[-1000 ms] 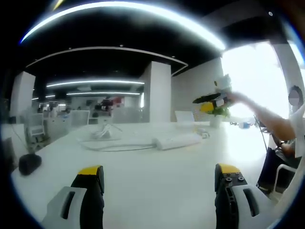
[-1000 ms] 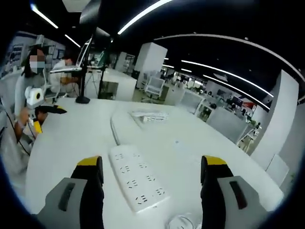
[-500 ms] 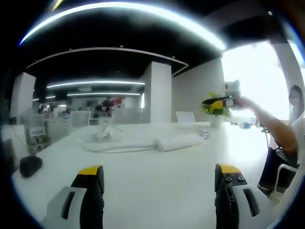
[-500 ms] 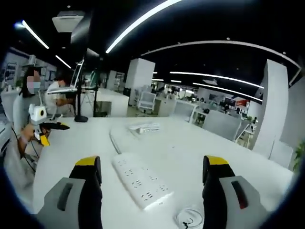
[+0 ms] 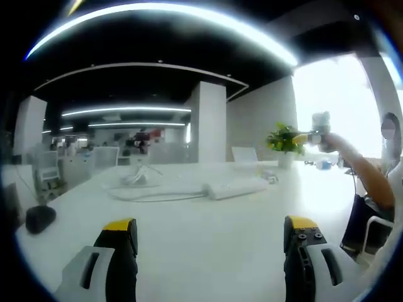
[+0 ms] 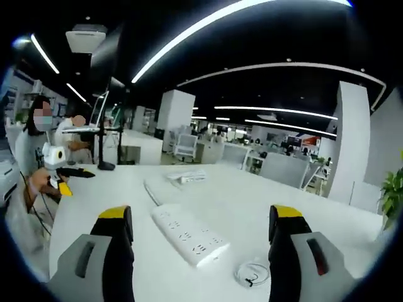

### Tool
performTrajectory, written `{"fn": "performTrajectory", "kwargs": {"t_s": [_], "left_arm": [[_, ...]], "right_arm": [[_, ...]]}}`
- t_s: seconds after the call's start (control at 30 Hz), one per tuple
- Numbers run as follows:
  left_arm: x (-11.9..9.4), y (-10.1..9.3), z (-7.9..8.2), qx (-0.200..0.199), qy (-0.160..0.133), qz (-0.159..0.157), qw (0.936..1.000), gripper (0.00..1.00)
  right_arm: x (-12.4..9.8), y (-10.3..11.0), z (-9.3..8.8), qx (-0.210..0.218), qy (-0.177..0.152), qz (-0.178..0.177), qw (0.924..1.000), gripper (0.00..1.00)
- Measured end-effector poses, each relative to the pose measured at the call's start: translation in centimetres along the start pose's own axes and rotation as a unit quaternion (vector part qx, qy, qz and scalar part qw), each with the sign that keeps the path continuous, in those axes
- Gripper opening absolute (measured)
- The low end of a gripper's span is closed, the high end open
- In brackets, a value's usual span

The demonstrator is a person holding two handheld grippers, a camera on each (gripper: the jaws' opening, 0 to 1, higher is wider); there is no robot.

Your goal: Straighten the power strip on the desk, plug the charger into it

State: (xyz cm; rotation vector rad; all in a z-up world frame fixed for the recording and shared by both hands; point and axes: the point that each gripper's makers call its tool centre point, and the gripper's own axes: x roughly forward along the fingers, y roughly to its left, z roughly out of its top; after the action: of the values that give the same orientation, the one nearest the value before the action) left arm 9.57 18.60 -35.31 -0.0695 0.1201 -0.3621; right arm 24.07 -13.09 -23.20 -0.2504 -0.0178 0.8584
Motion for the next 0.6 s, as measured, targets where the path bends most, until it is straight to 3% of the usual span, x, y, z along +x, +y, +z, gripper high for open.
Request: {"fn": "performTrajectory", "kwargs": {"t_s": [0.23, 0.6], "left_arm": [[0.2, -0.1, -0.2, -0.001, 0.002, -0.004, 1.0000, 0.99], [0.3, -0.1, -0.2, -0.002, 0.003, -0.005, 1.0000, 0.99]], "right_arm": [[-1.9, 0.3, -0.4, 0.005, -0.014, -0.018, 0.9997, 0.89], [-4.2, -0.1, -2.5, 0.026, -0.016, -0.055, 0.9980, 0.89]]}}
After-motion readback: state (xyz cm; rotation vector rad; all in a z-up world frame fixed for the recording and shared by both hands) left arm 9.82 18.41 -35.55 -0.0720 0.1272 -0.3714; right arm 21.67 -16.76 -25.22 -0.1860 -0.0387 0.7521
